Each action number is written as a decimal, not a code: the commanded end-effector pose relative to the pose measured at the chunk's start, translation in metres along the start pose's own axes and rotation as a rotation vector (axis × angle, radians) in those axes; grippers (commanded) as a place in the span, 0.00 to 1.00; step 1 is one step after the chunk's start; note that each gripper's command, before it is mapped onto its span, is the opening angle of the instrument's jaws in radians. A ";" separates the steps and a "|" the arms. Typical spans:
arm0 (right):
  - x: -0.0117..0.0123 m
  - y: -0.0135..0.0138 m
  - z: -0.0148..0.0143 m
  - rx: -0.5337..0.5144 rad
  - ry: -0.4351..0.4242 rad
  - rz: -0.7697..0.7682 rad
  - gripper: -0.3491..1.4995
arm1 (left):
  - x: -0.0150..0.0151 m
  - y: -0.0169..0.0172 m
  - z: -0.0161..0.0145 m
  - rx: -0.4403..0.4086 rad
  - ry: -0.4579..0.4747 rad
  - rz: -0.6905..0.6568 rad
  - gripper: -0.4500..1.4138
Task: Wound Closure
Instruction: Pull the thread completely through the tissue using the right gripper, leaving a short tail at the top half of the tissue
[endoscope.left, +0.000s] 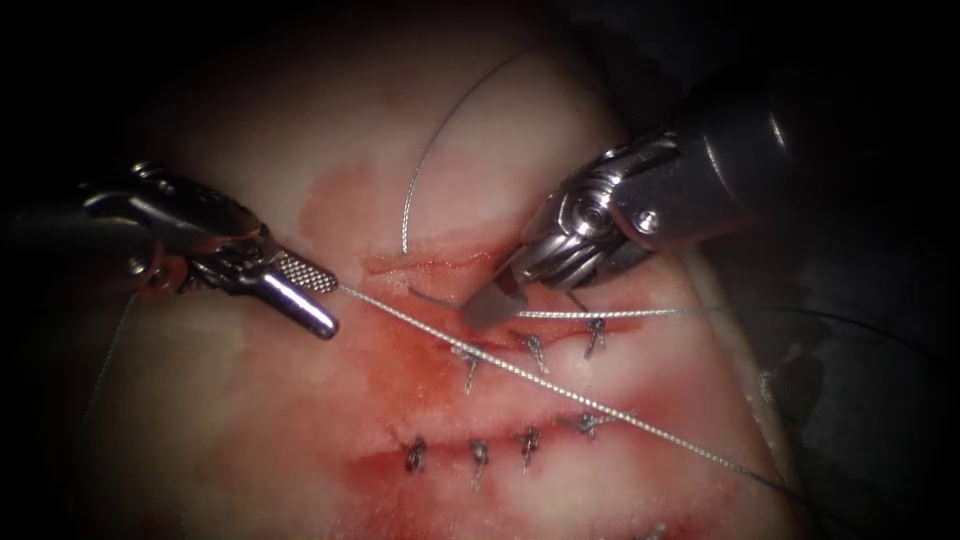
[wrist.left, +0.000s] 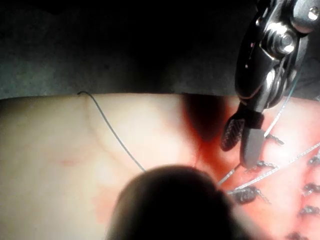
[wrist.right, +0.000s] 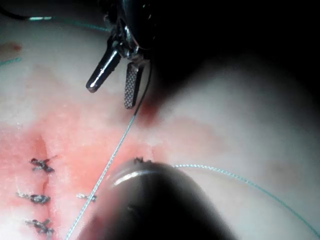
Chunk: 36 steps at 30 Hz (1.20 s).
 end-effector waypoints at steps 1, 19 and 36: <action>-0.0005 0.0001 0.0008 0.000 0.004 -0.002 0.34 | -0.0008 0.0004 0.0004 0.000 -0.003 0.003 0.59; 0.0012 0.0000 0.0001 0.043 0.093 0.012 0.00 | -0.0008 0.0004 0.0004 0.000 -0.003 0.003 0.59; 0.0195 -0.0070 -0.0025 0.151 -0.041 0.188 0.00 | -0.0022 -0.0001 -0.0011 -0.024 -0.036 -0.005 0.59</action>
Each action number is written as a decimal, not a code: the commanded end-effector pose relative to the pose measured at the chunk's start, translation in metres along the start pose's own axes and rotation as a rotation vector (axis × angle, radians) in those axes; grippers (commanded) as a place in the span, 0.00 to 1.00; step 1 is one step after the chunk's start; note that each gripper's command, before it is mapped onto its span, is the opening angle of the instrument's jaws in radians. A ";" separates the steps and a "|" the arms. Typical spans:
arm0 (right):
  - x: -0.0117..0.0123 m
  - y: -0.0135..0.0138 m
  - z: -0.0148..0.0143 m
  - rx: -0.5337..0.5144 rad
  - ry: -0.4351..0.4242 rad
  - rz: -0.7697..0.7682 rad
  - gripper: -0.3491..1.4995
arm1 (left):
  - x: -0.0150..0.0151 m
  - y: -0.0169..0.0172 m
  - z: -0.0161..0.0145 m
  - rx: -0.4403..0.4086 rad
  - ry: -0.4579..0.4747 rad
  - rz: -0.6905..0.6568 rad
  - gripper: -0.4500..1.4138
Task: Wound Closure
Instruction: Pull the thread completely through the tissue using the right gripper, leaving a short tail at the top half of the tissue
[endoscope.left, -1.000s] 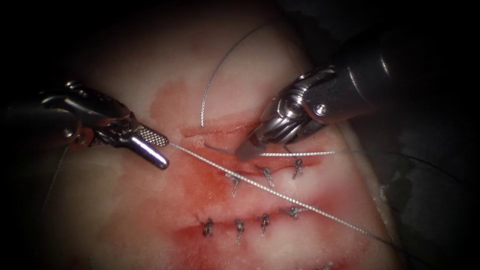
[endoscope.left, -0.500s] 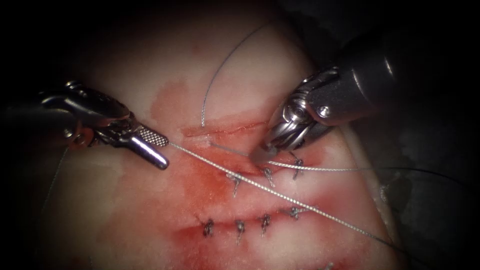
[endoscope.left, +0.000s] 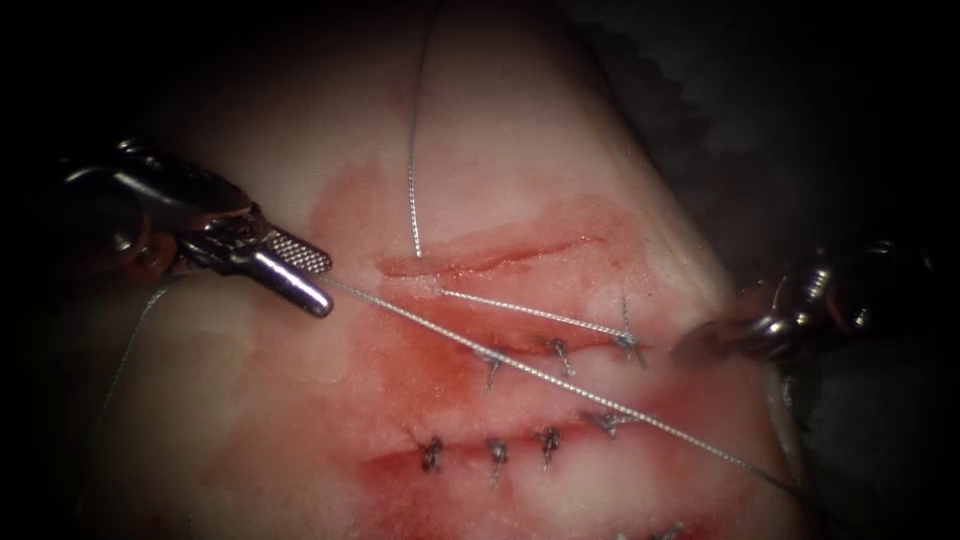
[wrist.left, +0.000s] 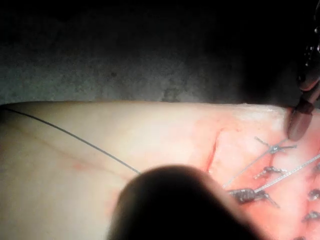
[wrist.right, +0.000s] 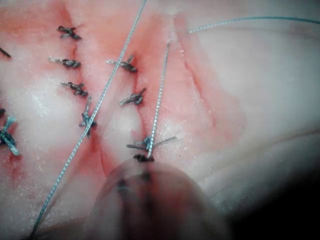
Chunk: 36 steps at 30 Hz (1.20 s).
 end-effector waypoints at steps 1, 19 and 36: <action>0.0020 -0.0004 -0.0005 0.005 0.000 0.011 0.00 | -0.0008 0.0004 0.0004 -0.003 -0.005 0.002 0.59; 0.0084 -0.0028 -0.0046 0.027 -0.029 0.069 0.00 | -0.0006 0.0005 0.0007 -0.023 -0.025 -0.005 0.60; 0.0145 -0.0059 -0.0065 0.062 -0.027 0.119 0.00 | -0.0005 0.0006 0.0007 -0.025 -0.026 -0.009 0.60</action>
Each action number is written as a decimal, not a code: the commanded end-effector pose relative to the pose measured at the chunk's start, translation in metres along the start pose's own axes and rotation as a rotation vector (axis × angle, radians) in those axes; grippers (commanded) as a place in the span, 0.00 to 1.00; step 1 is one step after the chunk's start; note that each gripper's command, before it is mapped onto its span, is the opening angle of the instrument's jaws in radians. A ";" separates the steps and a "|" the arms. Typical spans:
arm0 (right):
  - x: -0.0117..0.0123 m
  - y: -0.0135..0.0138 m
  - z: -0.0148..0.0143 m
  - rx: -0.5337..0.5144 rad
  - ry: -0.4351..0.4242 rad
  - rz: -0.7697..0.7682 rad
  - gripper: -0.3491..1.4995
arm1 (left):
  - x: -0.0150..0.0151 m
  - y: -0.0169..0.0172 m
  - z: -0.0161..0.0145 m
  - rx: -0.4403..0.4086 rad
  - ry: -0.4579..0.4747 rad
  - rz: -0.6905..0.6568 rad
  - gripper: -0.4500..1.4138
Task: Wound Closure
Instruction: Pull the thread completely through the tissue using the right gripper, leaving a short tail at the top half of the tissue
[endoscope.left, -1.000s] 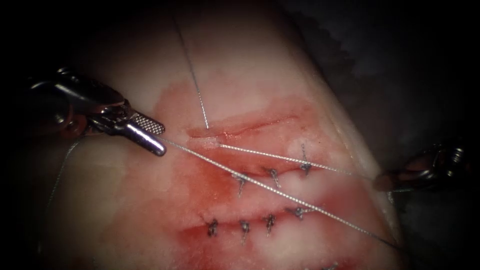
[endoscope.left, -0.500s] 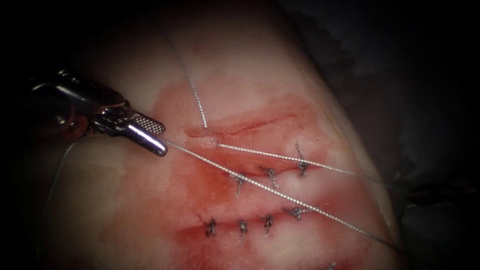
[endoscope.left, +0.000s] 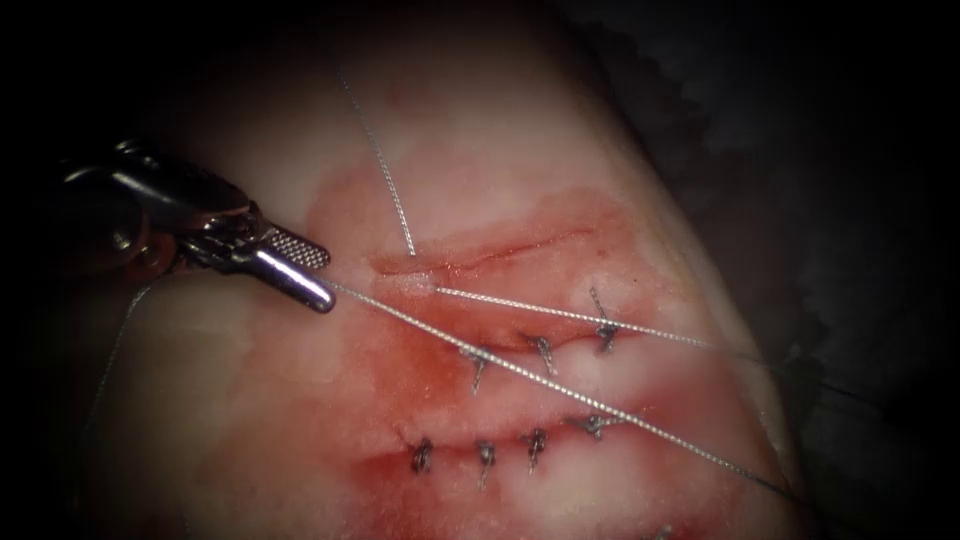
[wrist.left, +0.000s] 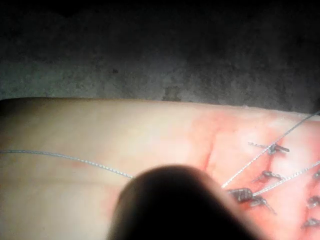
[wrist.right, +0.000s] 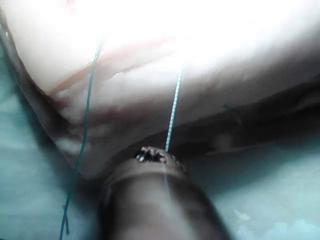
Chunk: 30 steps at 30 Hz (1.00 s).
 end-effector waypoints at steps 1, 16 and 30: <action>0.0013 -0.0001 0.0009 0.003 0.005 0.007 0.00 | -0.0008 0.0004 0.0005 0.000 -0.002 0.004 0.60; 0.0070 -0.0045 0.0015 0.073 0.022 0.058 0.00 | -0.0007 0.0004 0.0005 -0.002 -0.004 0.003 0.60; 0.0108 -0.0084 0.0021 0.120 0.036 0.096 0.00 | -0.0008 0.0004 0.0005 -0.004 -0.006 0.001 0.60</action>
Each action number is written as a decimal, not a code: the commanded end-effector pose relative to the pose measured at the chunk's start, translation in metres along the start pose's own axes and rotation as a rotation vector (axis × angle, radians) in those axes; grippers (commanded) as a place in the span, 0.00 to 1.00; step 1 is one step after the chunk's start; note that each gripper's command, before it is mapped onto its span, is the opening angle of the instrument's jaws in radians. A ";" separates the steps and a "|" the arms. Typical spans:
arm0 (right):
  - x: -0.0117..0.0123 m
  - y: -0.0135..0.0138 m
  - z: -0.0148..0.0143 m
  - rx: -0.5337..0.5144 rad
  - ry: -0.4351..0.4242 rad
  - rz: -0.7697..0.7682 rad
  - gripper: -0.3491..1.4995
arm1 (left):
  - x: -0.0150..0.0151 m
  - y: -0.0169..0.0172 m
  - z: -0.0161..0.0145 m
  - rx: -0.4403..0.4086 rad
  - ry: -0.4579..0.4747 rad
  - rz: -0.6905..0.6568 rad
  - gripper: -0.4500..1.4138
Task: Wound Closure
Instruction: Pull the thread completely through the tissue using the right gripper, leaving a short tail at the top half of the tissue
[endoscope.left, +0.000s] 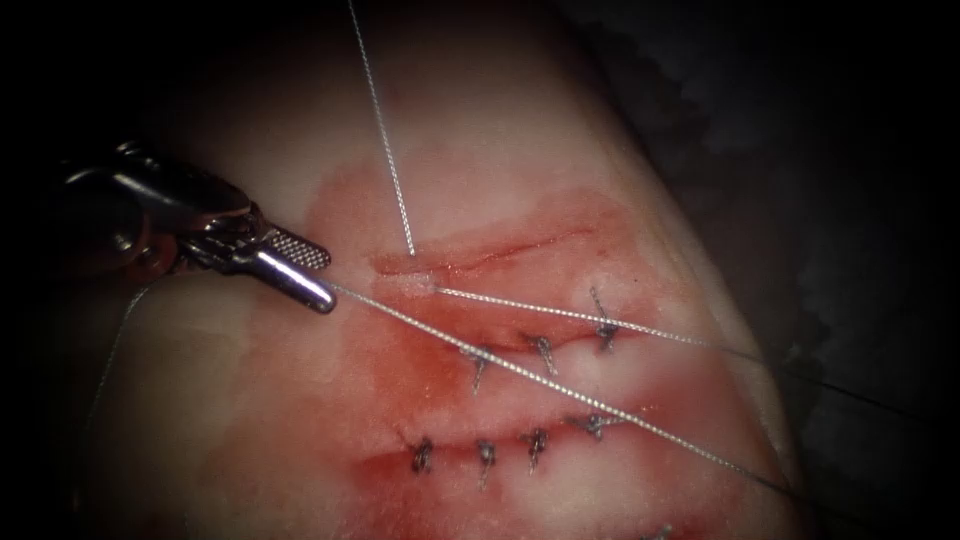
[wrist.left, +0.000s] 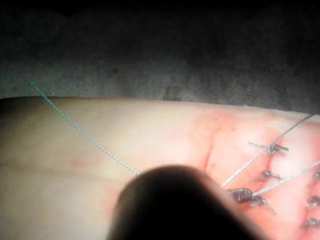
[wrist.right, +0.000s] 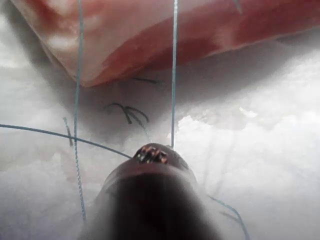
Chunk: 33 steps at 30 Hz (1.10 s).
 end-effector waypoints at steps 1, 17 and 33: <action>0.0013 0.0000 0.0011 0.006 0.007 0.004 0.00 | -0.0008 0.0004 0.0005 0.000 -0.003 0.003 0.60; 0.0059 -0.0040 0.0019 0.035 0.039 0.047 0.00 | -0.0008 0.0004 0.0005 -0.002 -0.004 0.002 0.60; 0.0003 -0.0005 -0.0049 0.029 -0.272 -0.104 0.75 | -0.0034 -0.0008 -0.0003 -0.013 -0.026 0.055 0.57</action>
